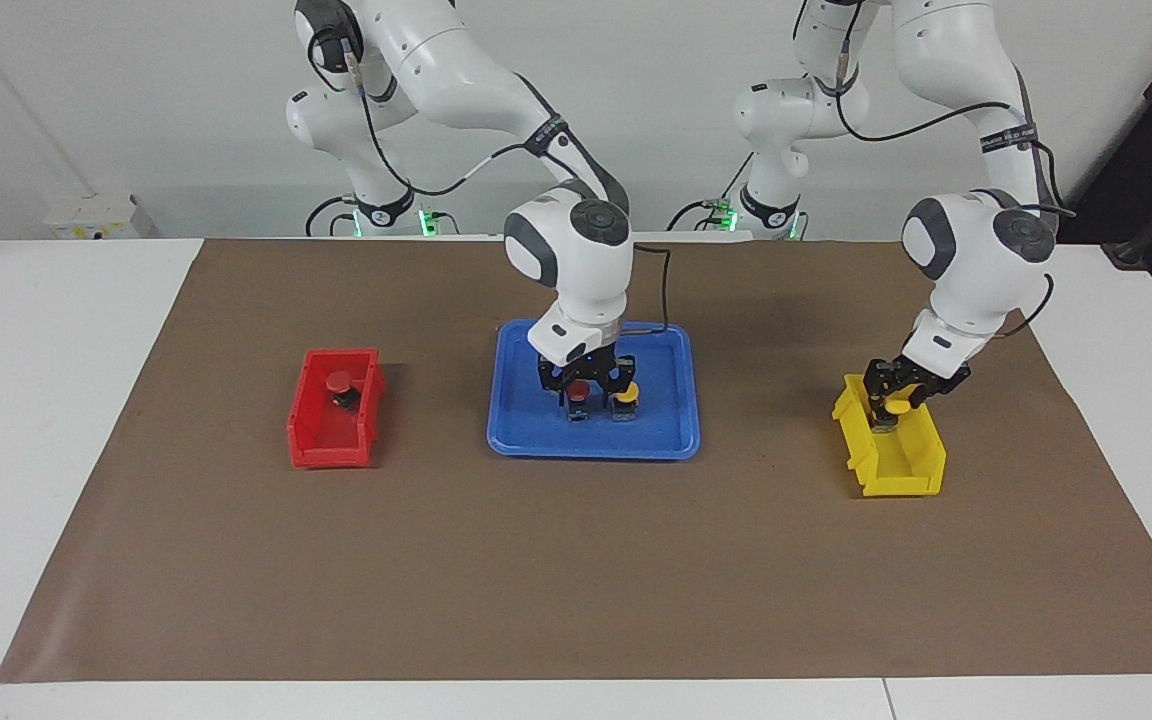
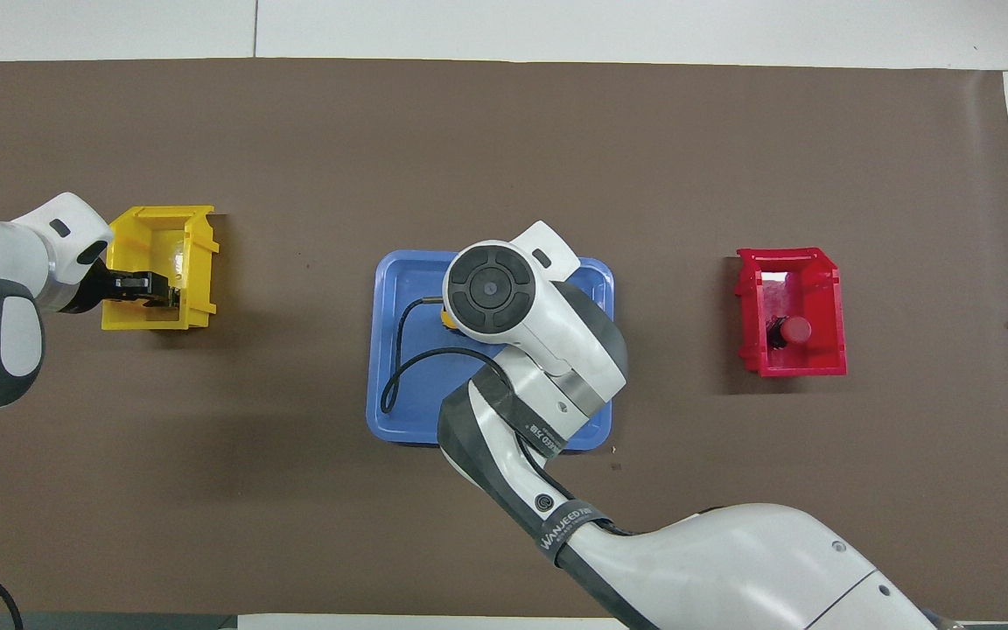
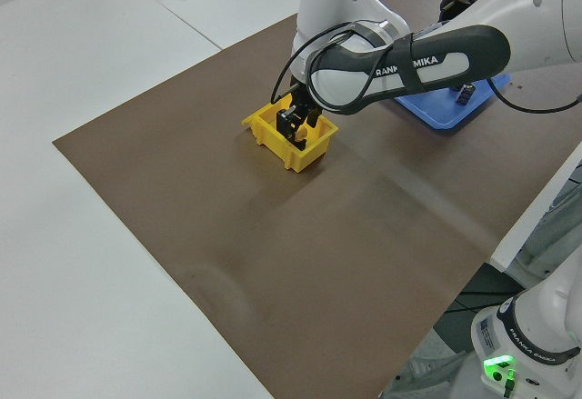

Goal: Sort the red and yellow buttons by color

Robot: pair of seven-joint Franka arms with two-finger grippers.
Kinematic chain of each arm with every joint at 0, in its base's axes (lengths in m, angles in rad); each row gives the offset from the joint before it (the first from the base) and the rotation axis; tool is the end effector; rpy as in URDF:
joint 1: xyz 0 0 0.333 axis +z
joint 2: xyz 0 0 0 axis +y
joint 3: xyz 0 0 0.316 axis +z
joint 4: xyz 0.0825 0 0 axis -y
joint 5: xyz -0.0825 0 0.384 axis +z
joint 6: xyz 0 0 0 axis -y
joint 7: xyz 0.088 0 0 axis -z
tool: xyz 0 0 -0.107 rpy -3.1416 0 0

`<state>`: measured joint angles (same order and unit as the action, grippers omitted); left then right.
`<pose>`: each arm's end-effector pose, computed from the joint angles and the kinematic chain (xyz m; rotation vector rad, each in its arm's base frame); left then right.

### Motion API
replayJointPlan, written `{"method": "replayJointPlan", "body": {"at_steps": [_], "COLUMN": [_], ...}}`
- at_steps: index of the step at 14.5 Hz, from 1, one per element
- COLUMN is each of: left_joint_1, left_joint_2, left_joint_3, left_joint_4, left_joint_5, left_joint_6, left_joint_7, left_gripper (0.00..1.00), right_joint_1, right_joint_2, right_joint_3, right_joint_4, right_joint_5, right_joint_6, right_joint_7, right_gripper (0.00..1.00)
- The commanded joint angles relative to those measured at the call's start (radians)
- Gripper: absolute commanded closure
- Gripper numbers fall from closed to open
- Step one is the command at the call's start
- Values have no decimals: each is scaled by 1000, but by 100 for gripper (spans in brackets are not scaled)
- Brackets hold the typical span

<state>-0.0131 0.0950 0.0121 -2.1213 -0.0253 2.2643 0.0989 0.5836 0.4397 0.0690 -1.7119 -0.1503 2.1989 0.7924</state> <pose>0.5615 -0.0013 0.3720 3.1216 -0.1316 0.0764 0.5372 0.3982 0.3402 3.0978 -0.0955 0.1540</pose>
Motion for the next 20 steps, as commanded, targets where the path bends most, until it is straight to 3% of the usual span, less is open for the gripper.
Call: {"method": "replayJointPlan", "body": {"at_steps": [1,3,5,6,7,9,13,17,20], "left_joint_1": [4,-1,-28,-60,-117,-230,-405,-589,-648], "left_joint_2": [-18,-24,-29,-38,-53,-81,-60,58,136], "left_joint_3": [-8,-14,-21,-23,-23,-23,-23,-23,-21], "left_joint_4": [137,268,372,373,345,263,241,231,236], "left_joint_5": [2,2,2,2,1,2,2,7,37], "left_joint_6": [-188,-328,-446,-463,-447,-349,-281,-131,-48], "left_joint_7": [13,15,7,-2,-69,-270,-517,-787,-881], "left_gripper": [20,3,0,0,0,0,0,0,0], "right_joint_1": [1,1,-1,-1,-2,-7,-115,-368,-499], "right_joint_2": [-35,-36,-39,-39,-39,-39,-113,-263,-285], "right_joint_3": [2,2,2,2,2,2,2,0,0], "right_joint_4": [-46,-49,-63,-66,-64,-49,41,-43,-74], "right_joint_5": [-8,3,5,5,5,5,27,66,66], "right_joint_6": [10,13,12,12,10,-2,-152,-221,-228], "right_joint_7": [7,13,11,10,10,8,-140,-488,-642], "right_gripper": [33,37,41,49,60,74,75,74,74]}}
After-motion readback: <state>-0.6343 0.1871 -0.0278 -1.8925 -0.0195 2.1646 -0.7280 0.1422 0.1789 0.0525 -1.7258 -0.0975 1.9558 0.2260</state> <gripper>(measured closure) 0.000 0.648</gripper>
